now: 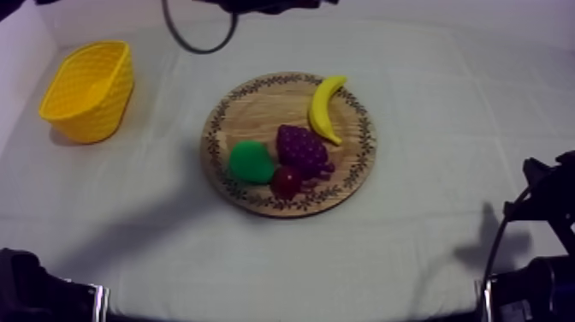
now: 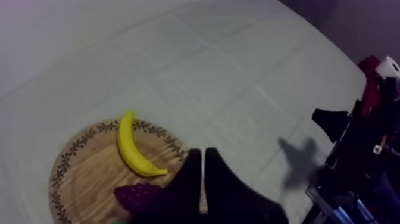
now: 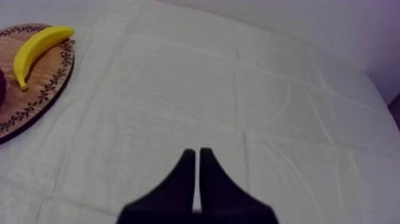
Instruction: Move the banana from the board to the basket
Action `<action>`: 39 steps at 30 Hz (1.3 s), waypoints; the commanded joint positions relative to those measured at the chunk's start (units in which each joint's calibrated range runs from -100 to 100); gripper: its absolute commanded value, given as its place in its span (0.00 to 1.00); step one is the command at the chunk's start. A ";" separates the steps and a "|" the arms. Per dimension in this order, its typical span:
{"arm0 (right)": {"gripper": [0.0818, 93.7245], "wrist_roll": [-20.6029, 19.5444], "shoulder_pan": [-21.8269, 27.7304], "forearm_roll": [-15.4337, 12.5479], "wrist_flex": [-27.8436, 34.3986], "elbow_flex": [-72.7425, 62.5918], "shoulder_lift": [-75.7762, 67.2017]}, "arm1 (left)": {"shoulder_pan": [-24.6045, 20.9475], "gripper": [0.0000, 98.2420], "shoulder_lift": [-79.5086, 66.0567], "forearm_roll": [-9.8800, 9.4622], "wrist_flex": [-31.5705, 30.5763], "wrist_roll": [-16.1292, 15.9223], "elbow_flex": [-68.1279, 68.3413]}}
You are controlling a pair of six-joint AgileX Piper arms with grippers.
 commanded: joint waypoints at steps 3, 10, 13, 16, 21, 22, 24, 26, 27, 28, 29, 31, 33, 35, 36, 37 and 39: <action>0.01 -0.01 0.03 0.01 -0.01 -0.03 -0.04 | -0.77 0.02 4.32 0.79 1.51 2.70 -3.35; 0.01 -0.01 0.03 0.01 -0.01 -0.03 -0.04 | -2.40 0.03 9.23 2.77 4.09 7.55 -4.64; 0.01 -0.01 0.03 0.01 -0.01 -0.03 -0.04 | -2.60 0.03 11.08 3.04 4.33 9.89 -4.05; 0.01 -0.02 0.03 0.01 -0.01 -0.03 -0.04 | -2.66 0.03 13.02 3.79 4.70 11.82 -3.88; 0.01 -0.02 0.03 0.01 -0.01 -0.03 -0.04 | -2.62 0.04 14.29 4.33 6.30 16.02 -3.01; 0.01 -0.01 0.03 0.01 -0.01 -0.03 -0.04 | -2.69 0.04 14.38 4.36 6.65 16.56 -2.88; 0.01 -0.01 0.03 0.01 -0.01 -0.03 -0.04 | -2.76 0.04 14.59 4.18 6.90 17.27 -2.46; 0.01 -0.01 0.03 0.01 -0.01 -0.03 -0.04 | -2.82 0.04 14.85 3.74 7.33 17.69 -2.18; 0.01 -0.01 0.03 0.01 -0.01 -0.03 -0.04 | -2.76 0.05 15.00 3.41 7.54 17.85 -2.14; 0.01 -0.01 0.03 0.01 -0.01 -0.03 -0.04 | -2.70 0.06 15.16 3.09 7.88 18.14 -2.10; 0.01 -0.01 0.03 0.01 -0.01 -0.03 -0.04 | -2.63 0.09 15.34 2.82 8.27 18.57 -2.01; 0.01 -0.01 0.03 0.01 -0.01 -0.03 -0.04 | -2.61 0.15 15.76 2.50 8.58 18.97 -1.91; 0.01 -0.01 0.03 0.01 -0.01 -0.03 -0.04 | -2.65 0.30 16.17 2.24 8.84 19.18 -1.95; 0.01 -0.01 0.03 0.01 -0.01 -0.03 -0.04 | -2.65 0.47 16.55 1.88 8.96 19.48 -2.02; 0.01 -0.01 0.03 0.01 -0.01 -0.03 -0.04 | -2.64 0.52 16.76 1.71 9.00 19.58 -2.12; 0.01 -0.01 0.03 0.01 -0.01 -0.03 -0.04 | -2.64 0.55 16.93 1.62 9.10 19.72 -2.20; 0.01 -0.01 0.03 0.01 -0.01 -0.03 -0.04 | -2.63 0.56 17.16 1.39 9.12 19.96 -2.22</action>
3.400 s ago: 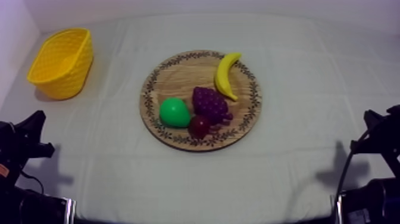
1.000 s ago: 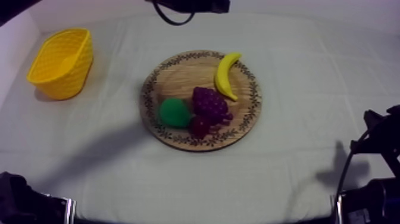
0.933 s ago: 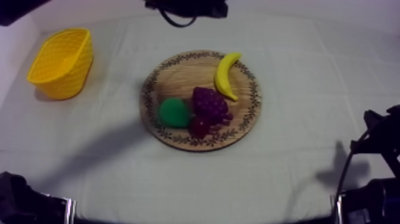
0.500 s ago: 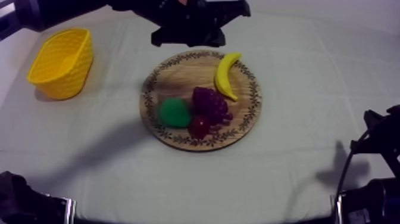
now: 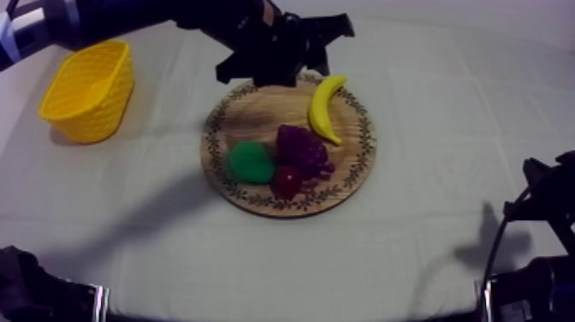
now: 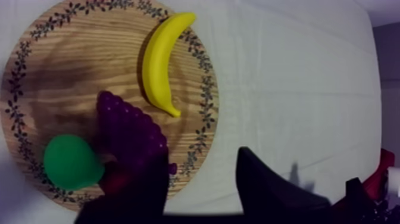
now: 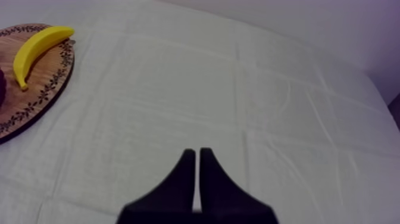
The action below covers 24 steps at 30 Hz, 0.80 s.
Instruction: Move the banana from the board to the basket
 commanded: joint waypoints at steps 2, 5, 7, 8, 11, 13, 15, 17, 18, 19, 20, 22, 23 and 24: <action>0.01 0.00 0.03 0.01 -0.01 -0.03 -0.04 | 0.20 0.56 0.20 -0.66 -0.27 0.49 -0.11; 0.01 0.00 0.01 0.01 -0.01 -0.03 -0.04 | 0.42 0.54 0.58 -1.22 -0.76 1.08 -0.28; 0.01 0.00 -0.02 0.01 -0.01 -0.03 -0.04 | 0.43 0.53 1.00 -1.33 -1.15 1.16 -0.57; 0.01 0.00 -0.03 0.01 -0.01 -0.03 -0.04 | 0.40 0.52 1.32 -1.32 -1.31 1.12 -0.79; 0.01 0.00 -0.04 0.01 -0.01 -0.03 -0.04 | -0.08 0.52 2.83 -0.97 -1.69 0.58 -2.09; 0.01 0.00 0.00 0.01 -0.01 -0.03 -0.04 | -0.69 0.51 4.47 -0.33 -1.65 -0.31 -3.50; 0.01 0.01 0.00 0.01 -0.01 -0.03 -0.04 | -1.39 0.51 6.58 0.35 -1.20 -1.31 -5.22; 0.01 0.01 0.02 0.01 -0.01 -0.03 -0.04 | -2.07 0.51 8.93 0.92 -0.61 -2.19 -6.97; 0.01 0.01 0.02 0.01 -0.01 -0.03 -0.04 | -2.37 0.51 10.10 1.21 -0.38 -2.62 -7.75; 0.01 0.01 0.02 0.01 -0.01 -0.03 -0.04 | -2.65 0.51 11.23 1.50 -0.21 -3.06 -8.53; 0.01 0.00 0.03 0.01 -0.01 -0.03 -0.04 | -2.91 0.51 12.34 1.79 0.00 -3.49 -9.35; 0.01 0.00 0.03 0.01 -0.01 -0.03 -0.04 | -3.34 0.51 14.49 2.39 0.57 -4.34 -11.23; 0.01 0.00 0.03 0.01 -0.01 -0.03 -0.04 | -3.52 0.51 15.57 2.68 1.13 -4.77 -12.44; 0.01 0.00 0.03 0.01 -0.01 -0.03 -0.04 | -3.70 0.51 16.66 2.94 1.83 -5.21 -13.76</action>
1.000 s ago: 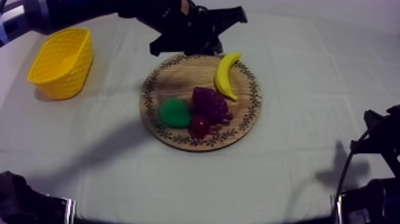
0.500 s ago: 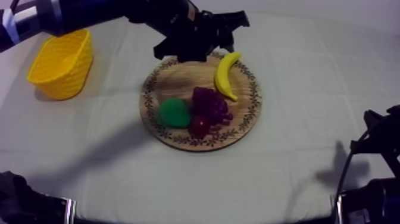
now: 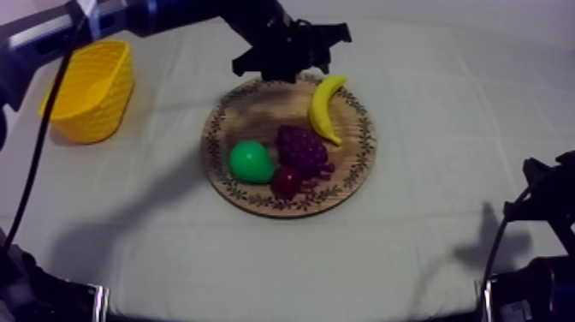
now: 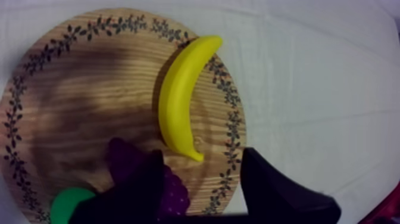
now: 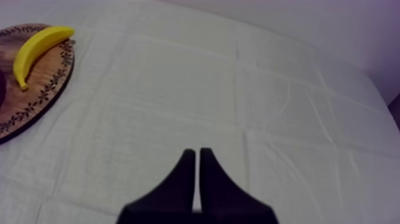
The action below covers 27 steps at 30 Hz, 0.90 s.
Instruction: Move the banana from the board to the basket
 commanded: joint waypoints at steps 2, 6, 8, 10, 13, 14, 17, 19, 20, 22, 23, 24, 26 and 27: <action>0.01 0.00 0.03 0.01 -0.01 -0.03 -0.04 | -0.48 0.51 3.87 0.87 2.13 -1.78 -4.88; 0.01 0.00 0.03 0.01 -0.01 -0.03 -0.04 | -1.08 0.52 8.21 2.25 4.57 -4.85 -11.50; 0.01 0.00 0.03 0.01 -0.01 -0.03 -0.04 | -1.34 0.52 10.70 2.84 6.54 -6.24 -15.45; 0.01 0.00 0.03 0.01 -0.01 -0.03 -0.04 | -1.54 0.52 13.15 3.28 8.60 -7.43 -19.34; 0.01 0.00 0.03 0.01 -0.01 -0.03 -0.04 | -1.77 0.52 16.57 3.82 11.49 -9.11 -24.72; 0.01 0.00 0.03 0.01 -0.01 -0.03 -0.04 | -1.83 0.53 17.65 3.98 12.52 -9.57 -26.36; 0.01 0.00 0.03 0.01 -0.01 -0.03 -0.04 | -2.03 0.53 20.36 4.58 15.13 -10.68 -29.87; 0.01 0.00 0.03 0.01 -0.01 -0.03 -0.04 | -2.25 0.52 21.81 5.15 16.24 -11.25 -31.27; 0.01 0.00 0.03 0.01 -0.01 -0.03 -0.04 | -2.36 0.52 22.48 5.39 16.85 -11.46 -31.91; 0.01 0.00 0.03 0.01 -0.01 -0.03 -0.04 | -2.56 0.52 23.80 5.84 17.84 -12.01 -33.22; 0.01 0.00 0.03 0.01 -0.01 -0.03 -0.04 | -2.65 0.52 24.47 6.05 18.47 -12.26 -33.98; 0.01 0.00 0.03 0.01 -0.01 -0.03 -0.04 | -2.73 0.52 25.12 6.24 19.16 -12.46 -34.68; 0.01 0.00 0.03 0.01 -0.01 -0.03 -0.04 | -2.83 0.51 26.17 6.70 20.09 -12.94 -35.68; 0.01 0.00 0.03 0.01 -0.01 -0.03 -0.04 | -2.86 0.51 26.49 6.86 20.44 -13.08 -35.94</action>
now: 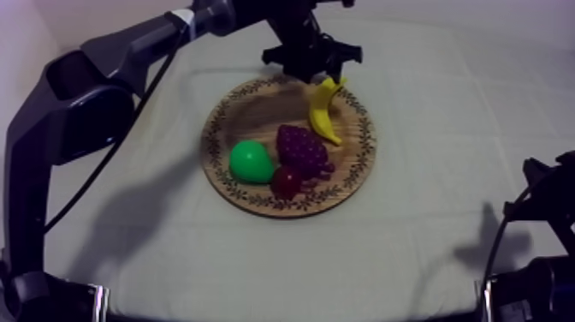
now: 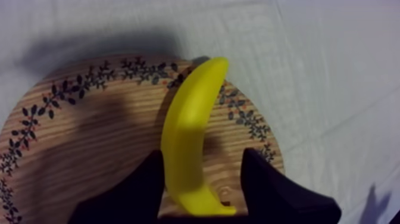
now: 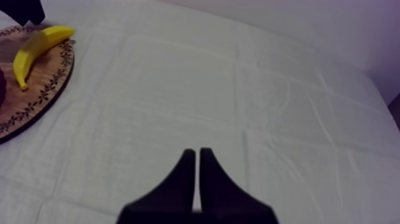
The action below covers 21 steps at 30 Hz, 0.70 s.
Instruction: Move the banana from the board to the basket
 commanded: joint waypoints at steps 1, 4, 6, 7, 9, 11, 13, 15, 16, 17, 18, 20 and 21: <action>0.01 0.00 0.03 0.01 -0.01 -0.03 -0.04 | -0.03 0.51 0.47 0.14 0.44 -0.16 -0.26; 0.01 0.00 0.03 0.01 -0.01 -0.03 -0.04 | 0.05 0.51 0.37 0.26 0.05 -0.15 0.69; 0.01 0.00 0.03 0.01 -0.01 -0.03 -0.04 | 0.14 0.51 0.06 0.43 -0.82 -0.30 1.81; 0.01 0.00 0.03 0.01 -0.01 -0.03 -0.04 | 0.14 0.51 -0.04 0.57 -1.19 -0.45 2.20; 0.01 0.00 0.03 0.01 -0.01 -0.03 -0.04 | 0.10 0.51 -0.03 0.90 -1.72 -0.77 2.73; 0.01 0.00 0.03 0.01 -0.01 -0.03 -0.04 | 0.01 0.50 0.28 1.40 -2.11 -1.26 2.89; 0.01 0.00 0.03 0.01 -0.01 -0.03 -0.04 | -0.07 0.50 0.76 1.78 -2.22 -1.71 2.52; 0.01 0.00 0.03 0.01 -0.01 -0.03 -0.04 | -0.11 0.50 1.24 2.06 -2.18 -2.08 1.97; 0.01 0.00 0.03 0.01 -0.01 -0.03 -0.04 | -0.12 0.49 1.48 2.17 -2.12 -2.24 1.65; 0.01 0.00 0.03 0.01 -0.01 -0.03 -0.04 | -0.13 0.49 1.79 2.28 -1.98 -2.39 1.25; 0.01 0.00 0.03 0.01 -0.01 -0.03 -0.04 | -0.13 0.49 2.15 2.42 -1.74 -2.55 0.71; 0.01 0.00 0.03 0.01 -0.01 -0.03 -0.04 | -0.18 0.49 3.03 2.70 -0.86 -2.80 -0.66; 0.01 0.00 0.03 0.01 -0.01 -0.03 -0.04 | -0.21 0.48 3.52 2.81 -0.39 -2.84 -1.33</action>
